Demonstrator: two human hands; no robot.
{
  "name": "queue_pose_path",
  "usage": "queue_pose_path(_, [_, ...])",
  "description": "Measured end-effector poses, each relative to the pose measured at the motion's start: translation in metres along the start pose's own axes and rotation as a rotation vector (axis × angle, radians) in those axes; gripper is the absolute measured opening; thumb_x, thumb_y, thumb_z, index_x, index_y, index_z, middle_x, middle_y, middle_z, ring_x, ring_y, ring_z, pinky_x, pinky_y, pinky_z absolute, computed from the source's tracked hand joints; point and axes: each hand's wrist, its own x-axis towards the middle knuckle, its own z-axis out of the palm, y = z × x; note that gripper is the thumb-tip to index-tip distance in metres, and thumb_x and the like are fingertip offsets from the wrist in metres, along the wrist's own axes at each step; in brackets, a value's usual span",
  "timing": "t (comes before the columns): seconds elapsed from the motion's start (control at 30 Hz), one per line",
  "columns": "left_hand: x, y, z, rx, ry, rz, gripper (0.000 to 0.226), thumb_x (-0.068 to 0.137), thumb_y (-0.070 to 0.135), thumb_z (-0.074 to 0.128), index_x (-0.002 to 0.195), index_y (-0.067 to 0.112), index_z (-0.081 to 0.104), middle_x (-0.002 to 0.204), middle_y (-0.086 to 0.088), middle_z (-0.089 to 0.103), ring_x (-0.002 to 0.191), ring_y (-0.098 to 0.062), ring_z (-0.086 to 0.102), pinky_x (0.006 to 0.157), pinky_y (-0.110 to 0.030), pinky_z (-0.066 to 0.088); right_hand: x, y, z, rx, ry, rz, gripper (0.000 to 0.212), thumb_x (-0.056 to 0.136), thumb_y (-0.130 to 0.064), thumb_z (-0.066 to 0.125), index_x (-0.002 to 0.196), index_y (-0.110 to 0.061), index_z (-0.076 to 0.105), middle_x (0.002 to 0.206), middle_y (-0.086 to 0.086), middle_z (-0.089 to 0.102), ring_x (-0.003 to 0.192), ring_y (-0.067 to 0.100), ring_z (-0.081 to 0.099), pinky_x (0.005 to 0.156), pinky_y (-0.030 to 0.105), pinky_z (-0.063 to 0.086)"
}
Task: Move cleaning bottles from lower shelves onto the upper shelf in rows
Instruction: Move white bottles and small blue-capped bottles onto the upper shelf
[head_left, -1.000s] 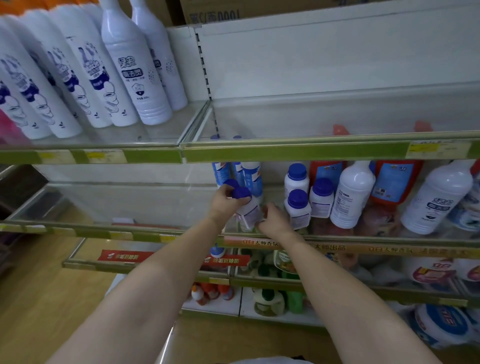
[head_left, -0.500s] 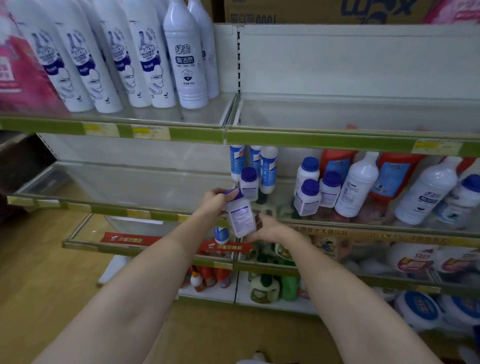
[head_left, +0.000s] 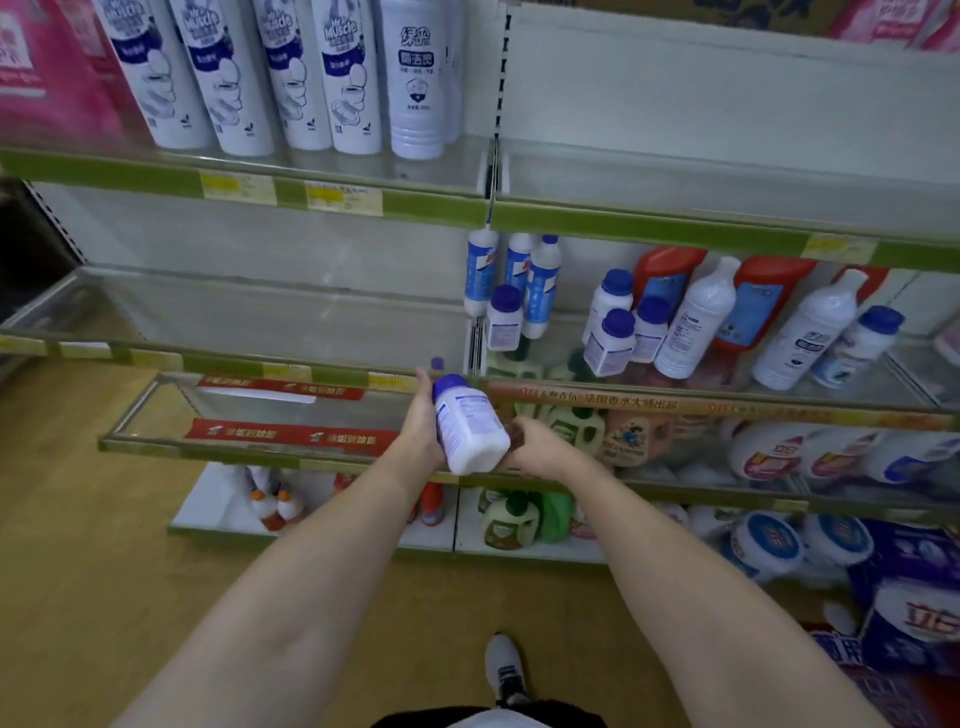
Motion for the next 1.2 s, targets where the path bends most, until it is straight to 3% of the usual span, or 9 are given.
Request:
queue_pose_path(0.07, [-0.011,-0.009,-0.017,0.108,-0.09,-0.09,0.086,0.075,0.084,0.054,0.069,0.001,0.074,0.072,-0.014,0.069,0.066,-0.03,0.071,0.07,-0.043,0.058,-0.006,0.001,0.012,-0.025,0.033,0.046,0.04,0.074,-0.033,0.079,0.1,-0.005,0.066,0.095,0.009,0.071,0.086,0.021,0.066,0.086,0.04,0.056])
queue_pose_path(0.17, [-0.011,-0.02,-0.044,0.221,-0.055,-0.096,0.076,0.069,0.076,0.073,0.096,0.005,0.071,0.084,-0.012,0.069,0.075,-0.029,0.069,0.084,-0.047,0.059,-0.017,0.002,0.032,-0.044,0.025,0.082,0.034,0.081,-0.027,0.077,0.103,-0.008,0.06,0.105,0.01,0.068,0.092,0.021,0.064,0.082,0.04,0.053])
queue_pose_path(0.4, [-0.029,-0.018,-0.077,0.382,0.126,0.054,0.069,0.076,0.06,0.077,0.119,0.007,0.063,0.082,-0.01,0.073,0.069,-0.026,0.072,0.072,-0.04,0.06,-0.03,0.003,0.071,-0.07,-0.13,0.146,0.059,0.081,-0.001,0.071,0.135,-0.015,0.05,0.121,0.005,0.063,0.1,0.017,0.065,0.087,0.037,0.059])
queue_pose_path(0.57, [-0.024,-0.008,-0.083,0.45,0.196,0.108,0.084,0.067,0.057,0.085,0.124,0.003,0.054,0.105,-0.017,0.074,0.088,-0.032,0.074,0.081,-0.049,0.061,-0.026,-0.021,0.092,-0.064,-0.25,0.128,0.062,0.073,-0.034,0.084,0.126,-0.025,0.052,0.117,-0.003,0.062,0.103,0.015,0.064,0.089,0.04,0.058])
queue_pose_path(0.67, [-0.041,0.002,-0.063,0.557,0.171,0.047,0.066,0.08,0.051,0.078,0.119,0.001,0.06,0.103,-0.016,0.071,0.084,-0.029,0.07,0.067,-0.038,0.057,-0.016,-0.023,0.111,-0.011,-0.115,0.122,0.095,0.059,-0.053,0.09,0.136,-0.027,0.04,0.114,-0.005,0.058,0.095,0.014,0.065,0.083,0.042,0.06])
queue_pose_path(0.77, [-0.051,0.014,-0.049,0.754,0.127,0.059,0.045,0.09,0.044,0.071,0.111,0.007,0.057,0.102,-0.011,0.066,0.089,-0.024,0.065,0.076,-0.034,0.052,-0.013,-0.022,0.119,0.081,-0.05,0.129,0.105,0.061,-0.04,0.093,0.14,-0.031,0.025,0.117,-0.006,0.054,0.107,0.018,0.062,0.09,0.039,0.055])
queue_pose_path(0.97, [-0.045,0.037,-0.058,1.122,0.193,0.346,0.043,0.097,0.044,0.059,0.109,0.003,0.066,0.104,-0.017,0.072,0.099,-0.034,0.069,0.091,-0.045,0.056,-0.017,-0.017,0.107,0.583,-0.163,0.184,0.081,0.067,-0.001,0.08,0.136,-0.024,0.046,0.125,0.006,0.065,0.113,0.026,0.064,0.085,0.04,0.057])
queue_pose_path(1.07, [-0.049,0.039,-0.066,1.081,0.175,0.376,0.04,0.101,0.039,0.056,0.113,0.002,0.064,0.103,-0.017,0.07,0.08,-0.028,0.067,0.075,-0.036,0.055,-0.02,-0.011,0.104,0.694,-0.211,0.204,0.087,0.054,0.006,0.074,0.135,-0.017,0.052,0.127,0.013,0.066,0.115,0.033,0.065,0.094,0.049,0.057])
queue_pose_path(1.2, [-0.048,0.04,-0.071,1.073,0.194,0.411,0.026,0.104,0.027,0.053,0.107,0.003,0.062,0.095,-0.019,0.066,0.061,-0.016,0.056,0.053,-0.024,0.045,-0.028,-0.005,0.104,0.836,-0.285,0.218,0.087,0.053,0.008,0.057,0.136,-0.016,0.051,0.129,0.019,0.064,0.117,0.037,0.063,0.082,0.045,0.058])
